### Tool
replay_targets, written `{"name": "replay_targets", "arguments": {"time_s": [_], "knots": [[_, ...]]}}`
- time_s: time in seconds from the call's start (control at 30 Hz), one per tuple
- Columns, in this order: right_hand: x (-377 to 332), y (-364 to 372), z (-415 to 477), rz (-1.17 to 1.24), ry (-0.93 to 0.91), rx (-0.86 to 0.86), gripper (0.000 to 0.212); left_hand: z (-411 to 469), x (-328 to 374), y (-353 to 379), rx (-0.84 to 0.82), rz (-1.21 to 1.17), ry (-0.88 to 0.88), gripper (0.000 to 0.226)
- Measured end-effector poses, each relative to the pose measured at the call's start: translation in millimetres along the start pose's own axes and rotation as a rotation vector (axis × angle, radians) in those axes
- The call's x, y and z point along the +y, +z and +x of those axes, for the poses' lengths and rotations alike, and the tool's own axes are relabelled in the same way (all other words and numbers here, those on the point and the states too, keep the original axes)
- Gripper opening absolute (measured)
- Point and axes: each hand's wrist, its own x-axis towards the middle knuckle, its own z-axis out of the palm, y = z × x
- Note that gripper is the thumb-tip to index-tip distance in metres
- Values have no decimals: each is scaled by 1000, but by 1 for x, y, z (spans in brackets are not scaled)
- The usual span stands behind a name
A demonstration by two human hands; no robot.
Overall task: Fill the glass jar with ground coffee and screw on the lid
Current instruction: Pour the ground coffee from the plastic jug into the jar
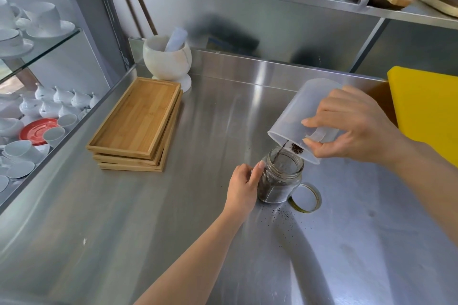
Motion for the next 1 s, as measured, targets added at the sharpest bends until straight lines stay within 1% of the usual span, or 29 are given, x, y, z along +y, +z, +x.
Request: {"name": "replay_targets", "arguments": {"time_s": [0.33, 0.5, 0.83, 1.0], "knots": [[-1, 0, -2, -11, -36, -26, 35, 1, -1, 0, -1, 2, 10, 43], [-4, 2, 0, -20, -81, -32, 27, 2, -2, 1, 0, 0, -3, 42], [-5, 3, -2, -44, -106, -32, 22, 0, 0, 1, -3, 1, 1, 42], [-5, 4, -6, -72, -115, -71, 22, 0, 0, 1, 1, -3, -4, 42]]}}
